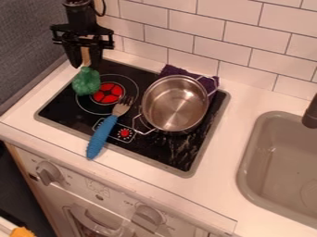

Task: Move the broccoli left side edge of the left burner

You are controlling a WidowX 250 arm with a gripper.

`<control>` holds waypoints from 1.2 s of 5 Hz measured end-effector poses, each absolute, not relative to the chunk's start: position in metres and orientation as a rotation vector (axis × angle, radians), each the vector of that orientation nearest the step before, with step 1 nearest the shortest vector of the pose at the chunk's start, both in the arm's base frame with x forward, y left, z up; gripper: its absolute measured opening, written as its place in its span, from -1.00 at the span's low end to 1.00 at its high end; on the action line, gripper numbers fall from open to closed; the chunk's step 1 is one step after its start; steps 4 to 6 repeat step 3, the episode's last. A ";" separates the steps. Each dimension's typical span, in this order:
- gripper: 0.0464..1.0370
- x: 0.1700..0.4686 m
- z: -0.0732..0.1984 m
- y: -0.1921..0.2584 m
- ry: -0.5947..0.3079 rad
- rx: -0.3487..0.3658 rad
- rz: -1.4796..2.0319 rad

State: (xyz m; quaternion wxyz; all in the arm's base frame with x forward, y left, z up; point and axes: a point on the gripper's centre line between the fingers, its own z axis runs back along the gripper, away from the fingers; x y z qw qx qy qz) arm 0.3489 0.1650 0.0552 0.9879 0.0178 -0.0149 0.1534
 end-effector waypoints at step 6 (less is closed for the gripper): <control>0.93 0.349 0.079 0.147 -0.078 0.048 0.246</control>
